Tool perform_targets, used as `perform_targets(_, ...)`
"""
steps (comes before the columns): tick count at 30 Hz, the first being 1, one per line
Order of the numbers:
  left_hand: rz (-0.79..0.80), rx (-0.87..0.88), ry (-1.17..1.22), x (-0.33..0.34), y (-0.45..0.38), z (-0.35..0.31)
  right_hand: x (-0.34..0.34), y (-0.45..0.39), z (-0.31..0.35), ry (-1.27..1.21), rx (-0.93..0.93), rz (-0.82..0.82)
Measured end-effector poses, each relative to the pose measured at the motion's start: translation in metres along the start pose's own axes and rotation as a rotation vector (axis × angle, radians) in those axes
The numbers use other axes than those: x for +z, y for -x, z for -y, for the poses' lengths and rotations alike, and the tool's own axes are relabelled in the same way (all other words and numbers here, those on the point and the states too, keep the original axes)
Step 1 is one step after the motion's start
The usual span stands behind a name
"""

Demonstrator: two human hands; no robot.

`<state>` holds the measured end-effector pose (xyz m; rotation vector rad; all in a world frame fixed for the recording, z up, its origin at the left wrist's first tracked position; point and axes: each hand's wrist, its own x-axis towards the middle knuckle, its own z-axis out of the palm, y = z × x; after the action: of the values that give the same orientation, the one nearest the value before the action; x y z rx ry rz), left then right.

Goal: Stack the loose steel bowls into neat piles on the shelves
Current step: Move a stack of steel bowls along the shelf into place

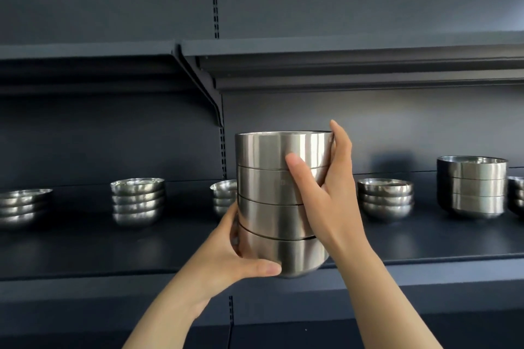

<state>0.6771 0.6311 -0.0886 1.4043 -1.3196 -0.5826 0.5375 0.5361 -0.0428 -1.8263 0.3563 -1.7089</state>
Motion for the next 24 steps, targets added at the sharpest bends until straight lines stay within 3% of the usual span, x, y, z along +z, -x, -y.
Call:
perform_targets(15,-0.076,0.022,0.032,-0.038,0.008,0.019,0.047,0.000,0.006,-0.009,-0.035,0.086)
perform_targets(24,-0.089,0.020,0.033,-0.094,0.011,0.043,0.109,0.005,0.002,-0.025,-0.032,0.095)
